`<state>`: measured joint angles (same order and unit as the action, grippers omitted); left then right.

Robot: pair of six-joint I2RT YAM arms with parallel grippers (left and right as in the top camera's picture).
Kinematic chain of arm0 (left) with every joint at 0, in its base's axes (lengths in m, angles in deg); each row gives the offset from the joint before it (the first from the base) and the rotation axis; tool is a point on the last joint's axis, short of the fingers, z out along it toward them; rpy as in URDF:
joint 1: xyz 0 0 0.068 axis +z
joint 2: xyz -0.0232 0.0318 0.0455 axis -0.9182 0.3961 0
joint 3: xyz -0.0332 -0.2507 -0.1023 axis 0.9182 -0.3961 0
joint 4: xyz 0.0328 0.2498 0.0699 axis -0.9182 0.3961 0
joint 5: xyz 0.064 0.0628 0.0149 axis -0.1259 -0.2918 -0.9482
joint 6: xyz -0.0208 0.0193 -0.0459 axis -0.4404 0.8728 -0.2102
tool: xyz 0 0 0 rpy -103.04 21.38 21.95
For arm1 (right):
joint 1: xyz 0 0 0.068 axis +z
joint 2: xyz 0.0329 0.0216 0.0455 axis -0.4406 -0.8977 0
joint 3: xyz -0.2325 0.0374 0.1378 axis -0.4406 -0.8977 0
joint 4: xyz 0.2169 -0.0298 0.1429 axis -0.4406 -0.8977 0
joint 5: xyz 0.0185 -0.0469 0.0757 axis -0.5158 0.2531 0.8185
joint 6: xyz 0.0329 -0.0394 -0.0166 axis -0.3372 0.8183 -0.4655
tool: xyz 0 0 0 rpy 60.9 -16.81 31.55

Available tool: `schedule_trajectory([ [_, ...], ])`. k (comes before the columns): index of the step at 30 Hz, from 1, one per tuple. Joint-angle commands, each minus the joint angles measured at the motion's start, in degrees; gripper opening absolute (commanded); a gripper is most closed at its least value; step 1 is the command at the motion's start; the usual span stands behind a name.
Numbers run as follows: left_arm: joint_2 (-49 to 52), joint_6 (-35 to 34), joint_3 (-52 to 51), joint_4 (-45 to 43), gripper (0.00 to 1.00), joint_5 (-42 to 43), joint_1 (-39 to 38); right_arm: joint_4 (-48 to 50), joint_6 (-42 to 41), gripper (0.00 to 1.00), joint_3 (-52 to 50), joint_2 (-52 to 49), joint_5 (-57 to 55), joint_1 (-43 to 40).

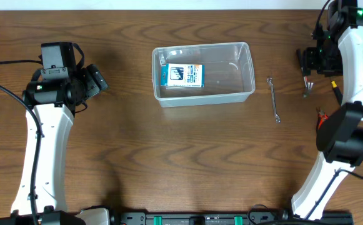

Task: Pack container
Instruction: 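Move the right gripper back to the black-handled tool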

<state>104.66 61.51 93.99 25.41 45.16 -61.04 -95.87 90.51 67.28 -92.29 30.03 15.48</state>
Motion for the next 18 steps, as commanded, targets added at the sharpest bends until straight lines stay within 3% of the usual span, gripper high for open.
schedule_trajectory([
  [1, -0.15, 0.96, -0.33, 0.13, 0.98, -0.92, 0.24, 1.07, 0.79, 0.63, -0.26, -2.62, 0.04, -0.70],
  [18, -0.17, 0.98, -0.33, 0.13, 0.98, -0.92, 0.24, 4.26, 2.51, 0.63, -0.37, -11.26, -0.79, -1.42],
])
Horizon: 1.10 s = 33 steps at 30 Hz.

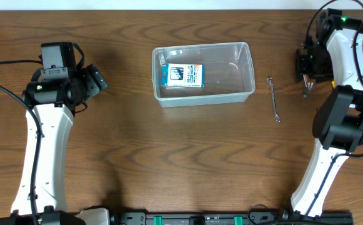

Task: Pack container
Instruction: 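Move the right gripper back to the black-handled tool, then grasp the black-handled tool with orange label using right gripper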

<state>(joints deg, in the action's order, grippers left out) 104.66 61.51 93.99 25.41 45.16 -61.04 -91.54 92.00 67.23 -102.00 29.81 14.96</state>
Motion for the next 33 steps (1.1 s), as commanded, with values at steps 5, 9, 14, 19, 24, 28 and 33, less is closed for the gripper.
schedule_trajectory([
  [5, -0.17, 0.96, -0.33, 0.13, 0.98, -0.92, 0.24, -0.11, 1.05, 0.65, -0.44, -2.60, -0.57, -1.57],
  [9, -0.15, 0.96, -0.33, 0.13, 0.98, -0.92, 0.24, -0.11, 1.22, 0.66, -0.59, -2.62, -0.57, -2.03],
  [14, -0.15, 0.98, -0.33, 0.13, 0.98, -0.92, 0.24, 0.74, 1.22, 0.66, -2.56, -2.62, -0.57, -2.69],
  [19, -0.15, 0.96, -0.33, 0.13, 0.98, -0.92, 0.24, 3.37, 1.70, 0.67, -6.69, -2.62, -0.37, -2.78],
  [24, -0.15, 0.96, -0.33, 0.13, 0.98, -0.92, 0.24, 5.22, 2.29, 0.66, -8.74, -2.62, 1.75, -2.78],
  [28, -0.15, 0.96, -0.33, 0.13, 0.98, -0.92, 0.24, 5.95, 2.29, 0.60, -9.14, -2.62, 1.79, -2.78],
  [33, -0.15, 0.96, -0.33, 0.13, 0.98, -0.92, 0.24, 6.58, 2.29, 0.54, -9.14, -2.62, 1.79, -2.78],
])
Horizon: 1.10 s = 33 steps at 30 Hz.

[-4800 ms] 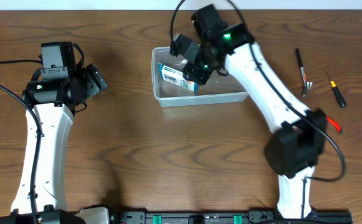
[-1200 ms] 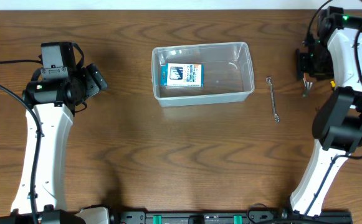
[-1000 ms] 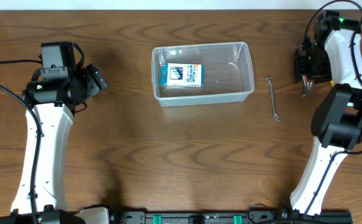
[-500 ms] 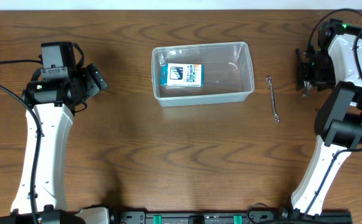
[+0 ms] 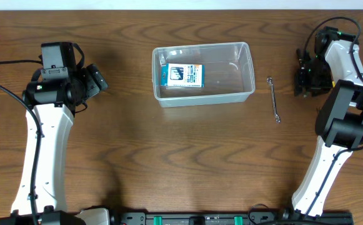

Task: Pack container
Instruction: 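Grasp the black-handled tool with orange label using right gripper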

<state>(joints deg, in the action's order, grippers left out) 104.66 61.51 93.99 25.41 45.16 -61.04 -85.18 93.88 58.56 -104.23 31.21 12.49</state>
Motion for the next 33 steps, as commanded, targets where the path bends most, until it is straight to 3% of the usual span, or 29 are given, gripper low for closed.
schedule_trajectory([
  [1, -0.15, 0.96, -0.33, 0.13, 0.98, -0.92, 0.24, 0.37, 0.42, 0.49, -0.46, -0.39, 0.39, -0.31],
  [3, -0.15, 0.96, -0.33, 0.13, 0.98, -0.92, 0.24, 0.66, 0.42, 0.36, -0.46, -0.39, 0.39, -0.31],
  [8, -0.15, 0.96, -0.33, 0.13, 0.98, -0.92, 0.24, 0.87, 0.42, 0.30, -0.46, -0.39, 0.39, -0.31],
  [18, -0.15, 0.98, -0.33, 0.13, 0.98, -0.92, 0.24, 0.85, 0.39, 0.01, -0.46, -0.39, 0.46, -0.31],
  [33, -0.15, 0.96, -0.33, 0.13, 0.98, -0.92, 0.24, 0.39, 0.39, 0.01, 1.66, 0.00, 6.86, -0.02],
])
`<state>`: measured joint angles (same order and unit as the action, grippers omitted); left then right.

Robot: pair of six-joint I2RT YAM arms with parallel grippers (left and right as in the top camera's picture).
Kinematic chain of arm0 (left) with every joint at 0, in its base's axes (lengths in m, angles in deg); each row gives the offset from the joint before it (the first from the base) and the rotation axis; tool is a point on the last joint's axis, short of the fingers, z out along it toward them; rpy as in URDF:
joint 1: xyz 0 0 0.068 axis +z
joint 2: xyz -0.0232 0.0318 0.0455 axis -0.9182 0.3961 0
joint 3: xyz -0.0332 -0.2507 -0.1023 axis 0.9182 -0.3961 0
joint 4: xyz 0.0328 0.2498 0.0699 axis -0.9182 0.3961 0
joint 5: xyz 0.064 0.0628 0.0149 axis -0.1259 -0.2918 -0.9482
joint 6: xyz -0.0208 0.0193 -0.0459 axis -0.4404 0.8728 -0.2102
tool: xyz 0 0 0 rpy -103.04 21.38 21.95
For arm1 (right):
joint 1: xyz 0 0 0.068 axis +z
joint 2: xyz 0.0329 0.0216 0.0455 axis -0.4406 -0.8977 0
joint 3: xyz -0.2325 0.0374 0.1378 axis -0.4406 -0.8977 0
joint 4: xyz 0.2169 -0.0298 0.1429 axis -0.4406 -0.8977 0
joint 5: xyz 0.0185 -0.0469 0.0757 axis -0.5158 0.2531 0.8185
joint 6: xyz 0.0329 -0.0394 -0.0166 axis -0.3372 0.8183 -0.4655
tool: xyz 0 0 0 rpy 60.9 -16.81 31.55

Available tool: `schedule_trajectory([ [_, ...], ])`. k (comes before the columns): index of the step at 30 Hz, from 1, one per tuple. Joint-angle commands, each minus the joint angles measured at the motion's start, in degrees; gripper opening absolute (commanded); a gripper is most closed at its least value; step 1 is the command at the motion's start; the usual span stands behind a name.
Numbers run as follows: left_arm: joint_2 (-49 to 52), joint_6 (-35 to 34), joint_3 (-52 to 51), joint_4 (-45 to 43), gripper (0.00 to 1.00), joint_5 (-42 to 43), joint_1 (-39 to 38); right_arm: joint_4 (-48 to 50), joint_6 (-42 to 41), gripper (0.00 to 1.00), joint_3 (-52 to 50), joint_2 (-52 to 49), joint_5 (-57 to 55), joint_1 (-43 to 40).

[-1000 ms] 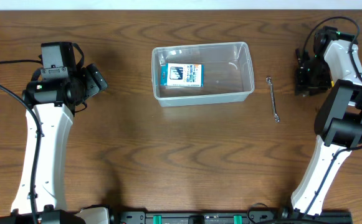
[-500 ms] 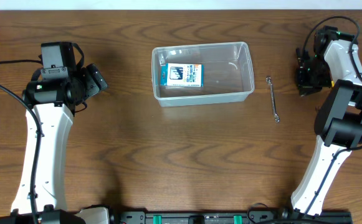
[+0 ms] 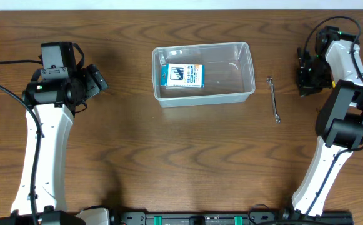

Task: Pack container
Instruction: 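Grasp the black-handled tool with orange label using right gripper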

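A clear plastic container stands at the back middle of the table. A blue and white box lies in its left half. To the container's right, a small metal wrench lies on the wood. My right gripper is low over the table at the far right, pointing down; what is under it is hidden, and its jaws cannot be made out. My left gripper hangs at the far left, away from the container, with nothing seen in it.
The table's wood runs from the container to the front edge. My right arm's white links stand over the right edge and hide what lies beneath them. A black cable loops by my left arm.
My right gripper has shifted a little to the right and toward the back at the same spot on the far right. Container, box, wrench and left arm have not moved.
At first my right gripper hung above a small metal-tipped tool at the far right, with a yellow piece beside it. Then the arm turned in closer over the tool. Then the gripper sat down over it, hiding it, and it stays there now.
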<state>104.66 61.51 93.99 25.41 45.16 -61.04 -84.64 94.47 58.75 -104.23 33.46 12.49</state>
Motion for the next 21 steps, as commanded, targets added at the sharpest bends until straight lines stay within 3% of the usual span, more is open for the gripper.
schedule_trajectory([
  [1, -0.15, 0.96, -0.33, 0.13, 0.98, -0.92, 0.24, -0.28, -0.20, 0.01, 2.14, 0.07, 5.05, 0.07],
  [14, -0.15, 0.96, -0.33, 0.13, 0.98, -0.92, 0.24, -8.55, 0.00, 0.01, 22.38, 0.15, 6.16, 2.10],
  [21, -0.17, 0.96, -0.33, 0.13, 0.98, -0.92, 0.24, -14.67, 7.98, 0.01, 35.08, 0.15, 13.05, 6.12],
])
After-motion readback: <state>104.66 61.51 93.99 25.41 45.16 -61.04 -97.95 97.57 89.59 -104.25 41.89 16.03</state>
